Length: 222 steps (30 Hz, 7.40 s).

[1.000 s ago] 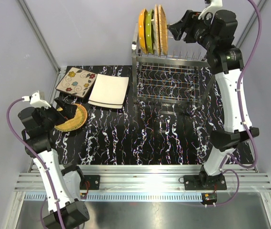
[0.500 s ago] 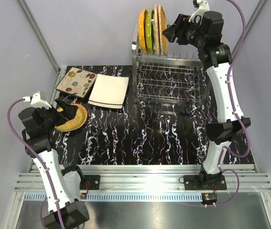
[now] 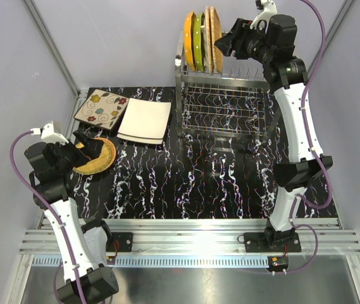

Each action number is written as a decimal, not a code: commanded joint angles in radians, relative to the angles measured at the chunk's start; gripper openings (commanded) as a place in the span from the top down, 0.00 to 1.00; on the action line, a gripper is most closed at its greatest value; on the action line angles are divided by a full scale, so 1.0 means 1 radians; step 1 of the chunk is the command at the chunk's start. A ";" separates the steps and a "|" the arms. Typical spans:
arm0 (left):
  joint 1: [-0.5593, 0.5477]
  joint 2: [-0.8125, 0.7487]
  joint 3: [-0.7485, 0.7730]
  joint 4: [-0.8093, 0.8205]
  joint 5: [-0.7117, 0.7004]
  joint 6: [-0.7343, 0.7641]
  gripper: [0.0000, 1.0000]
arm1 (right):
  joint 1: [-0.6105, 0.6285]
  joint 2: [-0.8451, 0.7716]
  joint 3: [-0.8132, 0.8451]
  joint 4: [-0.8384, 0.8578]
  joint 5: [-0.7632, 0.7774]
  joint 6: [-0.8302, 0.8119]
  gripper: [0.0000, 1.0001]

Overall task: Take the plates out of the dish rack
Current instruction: Grab a plate with the right arm, then place the plate on the table

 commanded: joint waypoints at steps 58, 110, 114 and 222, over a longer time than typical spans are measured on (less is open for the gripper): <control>-0.003 -0.008 0.022 0.033 0.043 -0.018 0.01 | 0.071 -0.038 -0.026 0.023 0.234 -0.238 0.68; -0.003 0.026 0.044 0.101 0.124 -0.120 0.01 | -0.044 -0.059 0.089 0.156 0.130 0.073 1.00; -0.003 0.026 0.045 0.098 0.128 -0.119 0.01 | -0.059 -0.054 0.088 0.167 0.128 0.095 1.00; -0.080 0.117 -0.021 0.420 0.345 -0.531 0.01 | -0.267 -0.679 -0.710 0.293 -0.464 0.788 1.00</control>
